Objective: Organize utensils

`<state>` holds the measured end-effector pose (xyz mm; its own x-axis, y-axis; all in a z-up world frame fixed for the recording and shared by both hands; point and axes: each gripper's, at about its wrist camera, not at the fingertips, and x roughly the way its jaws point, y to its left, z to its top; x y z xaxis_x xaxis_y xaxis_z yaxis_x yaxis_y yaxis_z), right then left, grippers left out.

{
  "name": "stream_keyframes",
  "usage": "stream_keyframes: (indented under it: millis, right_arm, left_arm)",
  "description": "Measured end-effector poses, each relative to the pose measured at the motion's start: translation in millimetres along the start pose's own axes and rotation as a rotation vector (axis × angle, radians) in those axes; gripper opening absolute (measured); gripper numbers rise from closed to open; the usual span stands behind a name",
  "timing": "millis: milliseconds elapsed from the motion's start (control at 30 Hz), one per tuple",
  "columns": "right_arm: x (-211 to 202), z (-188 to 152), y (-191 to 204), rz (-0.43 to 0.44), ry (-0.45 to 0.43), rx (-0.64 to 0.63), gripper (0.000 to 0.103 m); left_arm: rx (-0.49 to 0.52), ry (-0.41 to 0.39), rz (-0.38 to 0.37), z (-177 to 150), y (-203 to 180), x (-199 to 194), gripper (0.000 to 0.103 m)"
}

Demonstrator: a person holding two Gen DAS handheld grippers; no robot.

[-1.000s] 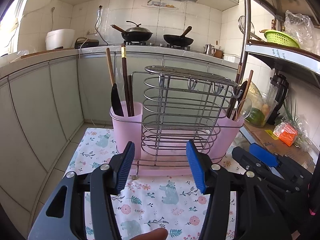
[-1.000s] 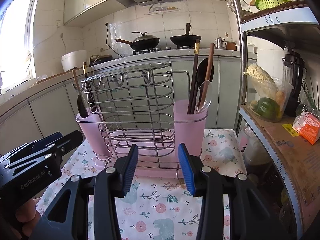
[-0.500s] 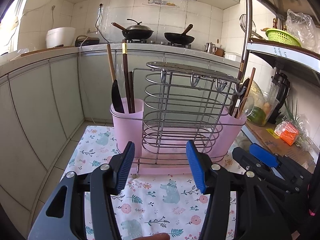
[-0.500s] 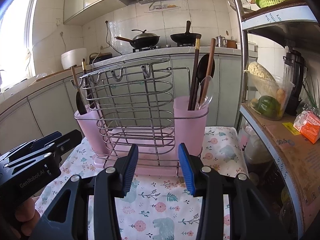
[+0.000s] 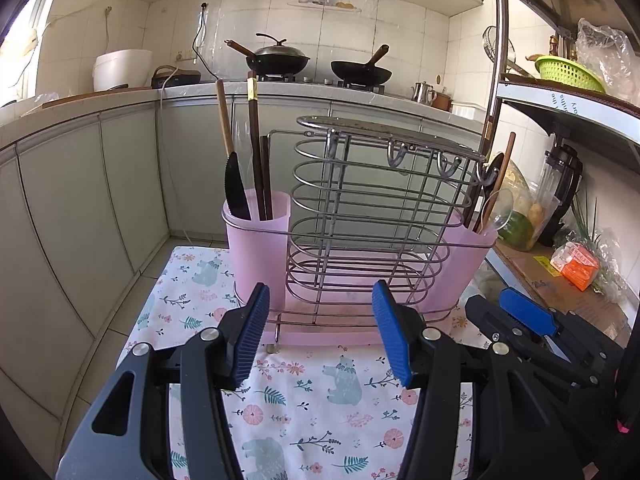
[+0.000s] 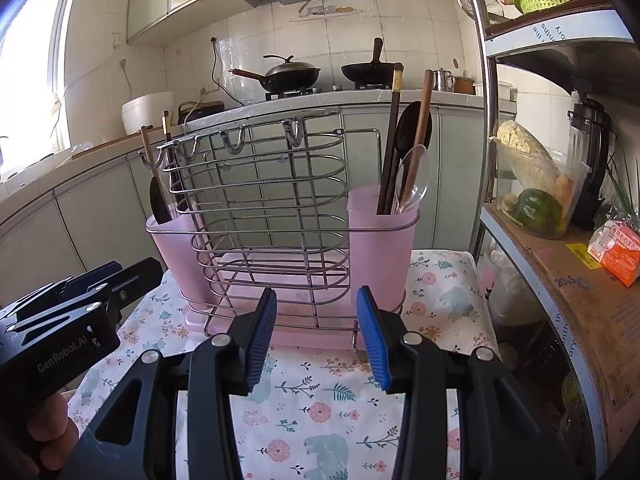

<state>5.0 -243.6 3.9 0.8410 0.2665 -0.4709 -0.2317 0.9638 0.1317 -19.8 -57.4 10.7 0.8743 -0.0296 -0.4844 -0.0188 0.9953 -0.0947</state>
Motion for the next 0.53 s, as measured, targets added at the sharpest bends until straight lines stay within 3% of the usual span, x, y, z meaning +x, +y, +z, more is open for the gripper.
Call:
stream_keyframes:
  millis: [533]
  right_arm:
    - [8.5,-2.8,-3.0,-0.004,0.022,0.003,0.041]
  left_arm:
    - [-0.003,0.018,0.006,-2.6,0.9,6.2,0.054]
